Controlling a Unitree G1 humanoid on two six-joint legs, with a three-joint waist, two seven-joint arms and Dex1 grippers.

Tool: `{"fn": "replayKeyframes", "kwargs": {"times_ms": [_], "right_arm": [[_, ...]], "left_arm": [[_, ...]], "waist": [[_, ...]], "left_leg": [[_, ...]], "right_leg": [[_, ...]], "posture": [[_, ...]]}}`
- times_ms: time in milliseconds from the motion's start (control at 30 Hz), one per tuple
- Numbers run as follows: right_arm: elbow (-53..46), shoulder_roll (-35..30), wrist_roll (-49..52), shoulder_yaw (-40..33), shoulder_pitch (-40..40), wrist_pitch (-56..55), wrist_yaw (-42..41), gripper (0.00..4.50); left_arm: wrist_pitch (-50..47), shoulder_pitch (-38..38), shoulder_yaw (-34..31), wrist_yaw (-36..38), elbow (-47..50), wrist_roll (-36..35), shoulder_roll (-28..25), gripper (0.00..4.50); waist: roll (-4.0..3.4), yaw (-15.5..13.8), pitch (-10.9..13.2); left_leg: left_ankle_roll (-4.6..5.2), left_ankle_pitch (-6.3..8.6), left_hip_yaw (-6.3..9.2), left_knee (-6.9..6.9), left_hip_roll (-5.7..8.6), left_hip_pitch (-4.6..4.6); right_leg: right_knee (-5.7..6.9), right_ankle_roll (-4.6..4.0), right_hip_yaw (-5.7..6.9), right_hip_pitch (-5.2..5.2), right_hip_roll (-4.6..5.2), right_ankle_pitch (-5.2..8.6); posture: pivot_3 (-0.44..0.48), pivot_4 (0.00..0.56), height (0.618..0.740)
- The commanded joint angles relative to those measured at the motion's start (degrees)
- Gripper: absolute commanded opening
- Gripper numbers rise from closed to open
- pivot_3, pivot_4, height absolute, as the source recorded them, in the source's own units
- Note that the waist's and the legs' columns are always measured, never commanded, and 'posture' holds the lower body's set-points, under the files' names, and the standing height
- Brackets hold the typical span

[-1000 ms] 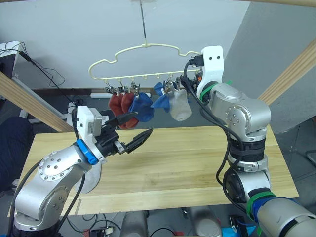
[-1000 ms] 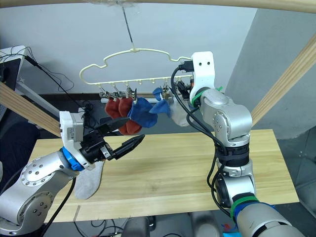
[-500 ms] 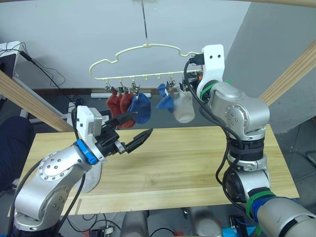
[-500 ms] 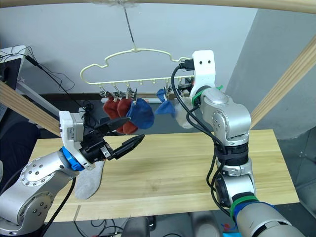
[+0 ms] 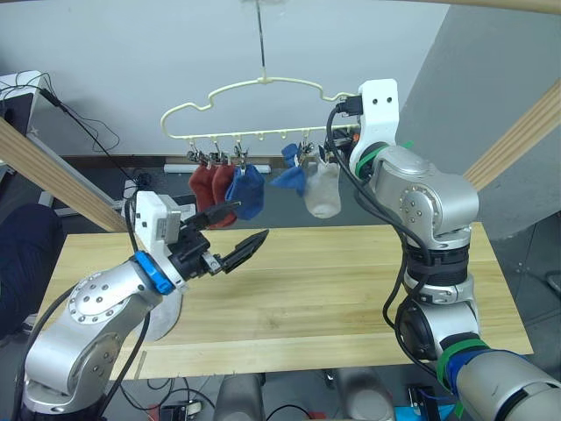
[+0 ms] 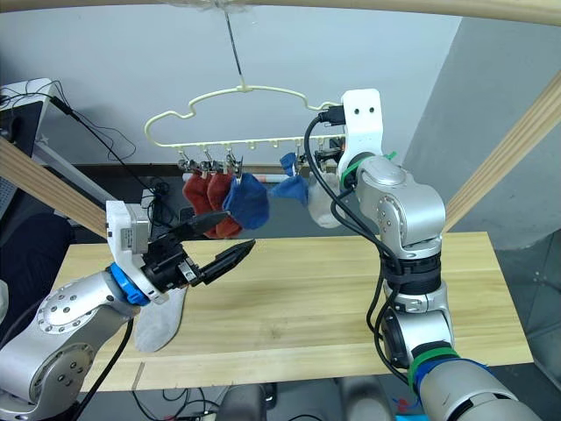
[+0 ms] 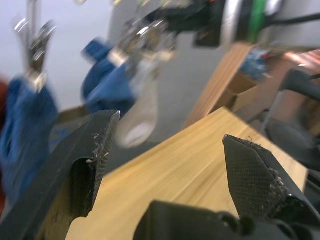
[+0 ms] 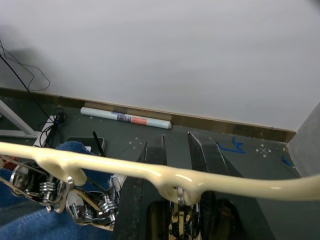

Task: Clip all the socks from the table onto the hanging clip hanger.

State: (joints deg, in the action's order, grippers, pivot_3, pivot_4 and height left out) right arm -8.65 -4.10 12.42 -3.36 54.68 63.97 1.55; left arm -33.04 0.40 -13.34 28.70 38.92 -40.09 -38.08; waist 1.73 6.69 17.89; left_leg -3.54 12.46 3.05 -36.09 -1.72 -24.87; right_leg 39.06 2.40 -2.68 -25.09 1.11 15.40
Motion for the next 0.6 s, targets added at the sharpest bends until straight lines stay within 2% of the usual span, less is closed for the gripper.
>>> {"fn": "replayKeyframes", "kwargs": {"times_ms": [33,233,467,600], "right_arm": [[-2.1,-0.1,-0.2,-0.8,0.7,-0.8,0.1,0.6],[-3.1,-0.2,-0.1,-1.0,0.1,0.0,0.1,0.6],[-3.9,-0.1,-0.1,-1.2,-0.3,0.7,0.4,0.6],[-4.8,-0.2,-0.1,-1.6,-0.6,1.5,0.6,0.57]], "left_arm": [[-5.5,1.6,-3.0,-4.3,-0.6,0.1,-1.1,3.8],[-18.0,4.1,-2.1,-14.4,-6.6,8.9,-5.0,3.8],[-24.1,2.9,-1.1,-17.5,-11.8,15.6,-6.5,3.8],[-23.7,1.6,-1.2,-17.6,-15.5,18.0,-5.6,4.48]], "waist": [[0.0,-0.2,0.0],[0.0,-0.3,0.0],[-0.01,-0.5,0.0],[-0.02,-0.5,0.0]], "left_leg": [[0.0,0.0,0.01,0.0,0.0,0.0],[0.0,0.0,0.01,0.0,0.02,0.01],[0.0,0.0,0.02,0.0,0.02,0.0],[0.0,0.0,0.03,0.02,0.0,0.0]], "right_leg": [[0.01,0.0,0.01,0.0,0.0,0.0],[0.03,0.0,0.01,0.0,-0.01,0.0],[0.01,0.0,0.03,-0.02,0.02,0.0],[0.04,-0.01,0.05,-0.06,0.01,0.0]], "posture": [[-0.116,0.329,0.74],[-0.111,0.333,0.74],[-0.116,0.338,0.74],[-0.125,0.343,0.74]]}}
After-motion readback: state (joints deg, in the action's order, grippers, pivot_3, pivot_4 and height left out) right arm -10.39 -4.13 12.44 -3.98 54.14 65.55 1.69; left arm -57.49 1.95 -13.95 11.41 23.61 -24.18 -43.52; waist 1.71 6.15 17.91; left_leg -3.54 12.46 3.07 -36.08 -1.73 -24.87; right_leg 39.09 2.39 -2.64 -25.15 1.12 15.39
